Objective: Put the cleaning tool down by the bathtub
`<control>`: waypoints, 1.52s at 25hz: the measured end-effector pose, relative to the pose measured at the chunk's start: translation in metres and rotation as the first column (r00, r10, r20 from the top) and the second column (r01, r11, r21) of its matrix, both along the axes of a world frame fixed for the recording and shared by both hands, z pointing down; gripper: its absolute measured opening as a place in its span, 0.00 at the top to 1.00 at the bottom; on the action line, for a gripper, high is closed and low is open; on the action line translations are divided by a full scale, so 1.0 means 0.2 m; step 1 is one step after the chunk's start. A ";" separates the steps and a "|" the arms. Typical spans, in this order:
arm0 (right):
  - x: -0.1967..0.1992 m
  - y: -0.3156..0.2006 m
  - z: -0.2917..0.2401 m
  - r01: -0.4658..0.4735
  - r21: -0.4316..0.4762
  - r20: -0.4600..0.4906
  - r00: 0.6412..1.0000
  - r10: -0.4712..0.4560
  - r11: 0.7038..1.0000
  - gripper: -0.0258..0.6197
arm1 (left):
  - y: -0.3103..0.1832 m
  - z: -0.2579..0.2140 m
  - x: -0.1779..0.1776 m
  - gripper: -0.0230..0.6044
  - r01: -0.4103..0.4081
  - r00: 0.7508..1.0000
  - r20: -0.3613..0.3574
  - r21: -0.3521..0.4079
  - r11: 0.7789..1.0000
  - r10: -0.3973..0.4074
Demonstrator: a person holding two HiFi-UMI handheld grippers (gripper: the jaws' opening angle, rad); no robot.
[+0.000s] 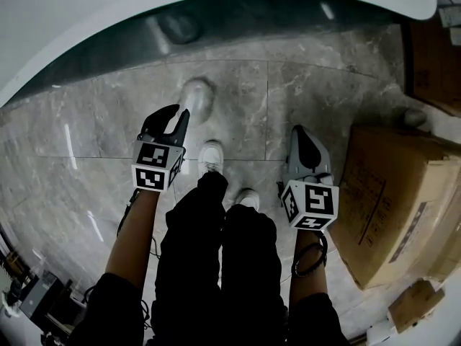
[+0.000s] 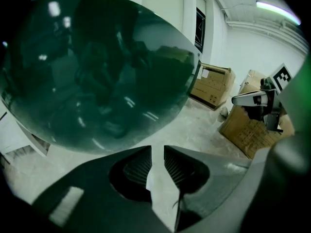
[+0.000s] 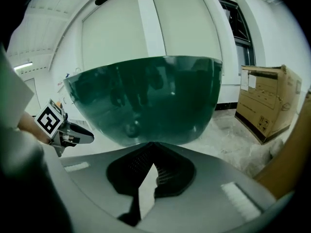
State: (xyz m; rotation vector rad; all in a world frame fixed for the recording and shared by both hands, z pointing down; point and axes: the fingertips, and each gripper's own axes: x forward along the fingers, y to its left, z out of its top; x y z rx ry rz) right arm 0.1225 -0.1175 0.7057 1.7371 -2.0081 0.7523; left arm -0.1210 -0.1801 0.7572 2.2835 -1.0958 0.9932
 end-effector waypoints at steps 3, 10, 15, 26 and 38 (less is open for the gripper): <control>-0.03 0.00 -0.21 0.009 0.008 0.004 1.000 -0.009 1.000 0.94 | 0.02 -0.22 0.01 0.86 0.001 1.000 -0.002 0.016 1.000 -0.001; -0.08 0.02 -0.76 0.032 0.045 -0.001 1.000 -0.032 0.998 0.94 | 0.08 -0.79 0.02 0.94 0.006 1.000 -0.019 0.063 0.998 -0.005; -0.11 0.05 -1.17 0.039 0.087 0.002 0.999 -0.039 0.995 0.94 | 0.13 -1.21 0.03 0.96 0.037 0.998 -0.054 0.107 0.994 -0.031; -0.22 0.18 -1.92 0.115 0.199 -0.027 0.993 -0.112 0.973 0.94 | 0.34 -1.98 0.06 0.96 0.075 0.991 -0.120 0.194 0.978 -0.052; -0.18 0.33 -2.46 0.081 0.313 -0.010 0.997 -0.082 0.946 0.94 | 0.55 -2.59 0.10 0.96 0.087 0.982 -0.187 0.311 0.947 -0.028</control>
